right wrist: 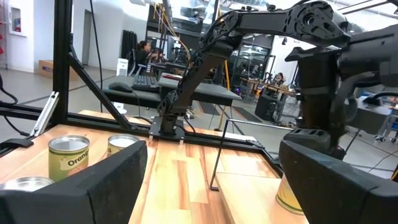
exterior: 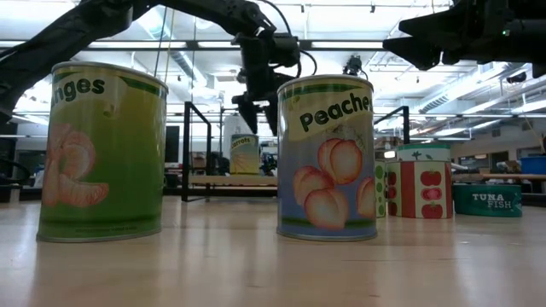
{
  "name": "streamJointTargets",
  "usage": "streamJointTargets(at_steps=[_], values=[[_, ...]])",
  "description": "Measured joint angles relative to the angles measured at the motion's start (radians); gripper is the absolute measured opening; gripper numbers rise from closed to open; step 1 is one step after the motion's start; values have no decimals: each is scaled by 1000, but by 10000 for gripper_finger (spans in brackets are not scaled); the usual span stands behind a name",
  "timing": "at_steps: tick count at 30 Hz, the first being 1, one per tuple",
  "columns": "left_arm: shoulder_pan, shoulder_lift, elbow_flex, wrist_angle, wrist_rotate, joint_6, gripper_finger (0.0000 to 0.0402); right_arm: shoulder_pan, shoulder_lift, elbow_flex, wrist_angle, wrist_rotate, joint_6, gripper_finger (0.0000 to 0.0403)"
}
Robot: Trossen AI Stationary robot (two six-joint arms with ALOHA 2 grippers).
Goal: Pick and place cans onto a shelf
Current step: Put the canned carrots on the shelf
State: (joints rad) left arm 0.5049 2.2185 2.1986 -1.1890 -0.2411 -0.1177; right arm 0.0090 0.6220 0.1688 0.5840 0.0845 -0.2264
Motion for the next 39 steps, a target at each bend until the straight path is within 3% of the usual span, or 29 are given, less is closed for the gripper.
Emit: streamJointTargets(at_steps=[10,39], values=[[15,0,0,88,108,50,389,0,0,0,6,0,0,372],[23,28,-50,4,85,51,388,0,0,0,6,0,14,372]])
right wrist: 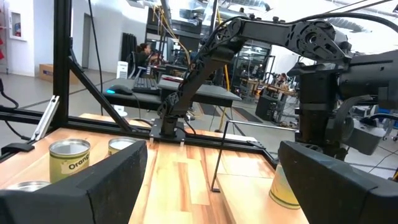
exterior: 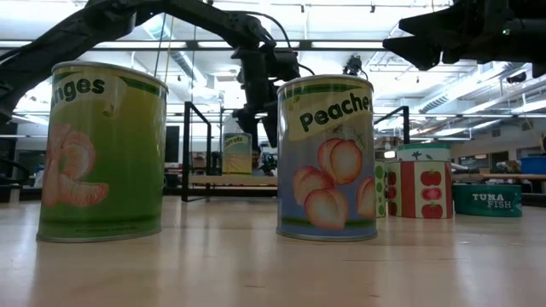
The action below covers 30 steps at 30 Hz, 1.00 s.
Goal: Pick and place cans onto a shelf
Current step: Put the canned carrots on the shelf, then put the canned peas on the shelf
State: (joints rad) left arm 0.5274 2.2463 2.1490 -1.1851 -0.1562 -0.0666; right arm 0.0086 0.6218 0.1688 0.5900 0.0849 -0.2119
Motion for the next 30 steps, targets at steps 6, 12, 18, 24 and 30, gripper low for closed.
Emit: streamJointTargets(at_steps=[6,12,18,24,30], values=[[6,0,0,-6,-7,-5,388,0,0,0,0,0,0,372],[-2,-3,0,31,0,36,389,0,0,0,-4,0,0,372],[-71,-58,0,54,30,99,388,0,0,0,-18,0,0,372],[-242,-133,1,-64,81,111,388,0,0,0,-18,0,-1,372],[-440,-155,1,-133,126,0,389,0,0,0,-18,0,0,372]])
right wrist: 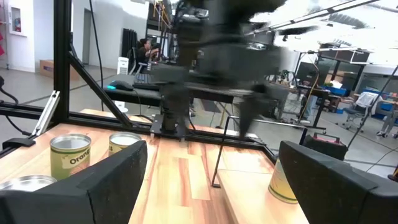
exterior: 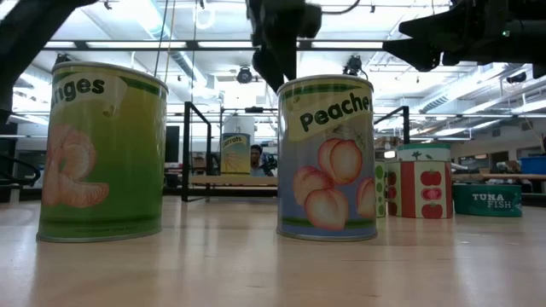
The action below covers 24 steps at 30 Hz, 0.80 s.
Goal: Pick and place cans onto a shelf
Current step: Put the canned peas on the shelf
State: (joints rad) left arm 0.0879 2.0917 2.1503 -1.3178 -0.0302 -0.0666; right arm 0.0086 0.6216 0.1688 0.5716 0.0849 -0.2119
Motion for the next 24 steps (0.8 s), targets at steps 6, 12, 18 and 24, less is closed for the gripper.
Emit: streamJointTargets(at_steps=[6,12,18,24], values=[[-182,10,0,-14,-22,-89,389,0,0,0,-2,0,11,372],[-321,10,-1,-14,-89,-214,389,0,0,0,-2,0,11,372],[-424,9,-1,-144,-178,-324,389,0,0,0,-2,0,19,372],[-469,5,-1,-250,-254,-398,389,0,0,0,-2,0,34,372]])
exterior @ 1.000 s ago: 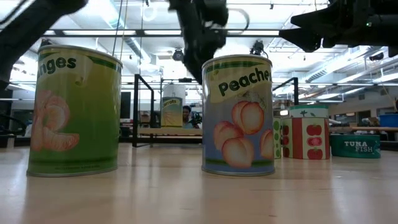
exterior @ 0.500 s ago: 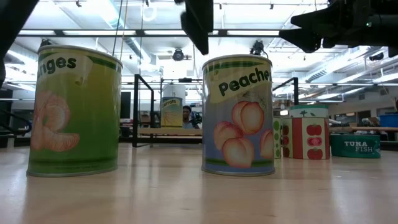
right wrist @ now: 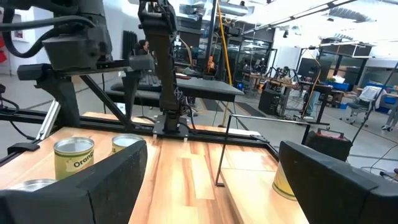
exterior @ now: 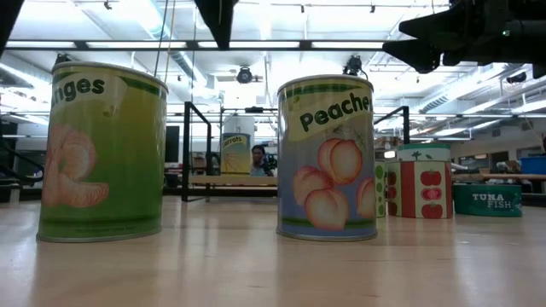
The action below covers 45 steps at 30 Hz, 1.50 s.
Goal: Pick and place cans onto a shelf
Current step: Put the canned peas on the shelf
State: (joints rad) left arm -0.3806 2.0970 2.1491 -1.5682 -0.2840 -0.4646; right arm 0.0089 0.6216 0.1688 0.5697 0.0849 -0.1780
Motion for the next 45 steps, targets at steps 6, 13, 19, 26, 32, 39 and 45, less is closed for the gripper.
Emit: streamJointTargets(at_steps=[6,13,19,26,32,39,45], values=[[-26,-119,-117,-1,-37,-102,389,1,0,0,-8,0,-1,372],[-103,-395,-494,127,-44,-360,389,1,0,0,-2,0,-4,372],[-176,-570,-781,248,-15,-579,389,1,0,0,-2,0,-5,372],[-201,-622,-1013,366,76,-650,389,1,0,0,6,0,-4,372],[-189,-622,-1178,585,137,-627,389,1,0,0,6,0,-4,372],[-137,-622,-1295,731,134,-555,389,1,0,0,19,0,-1,372],[-77,-622,-1326,843,120,-474,389,1,0,0,20,0,0,372]])
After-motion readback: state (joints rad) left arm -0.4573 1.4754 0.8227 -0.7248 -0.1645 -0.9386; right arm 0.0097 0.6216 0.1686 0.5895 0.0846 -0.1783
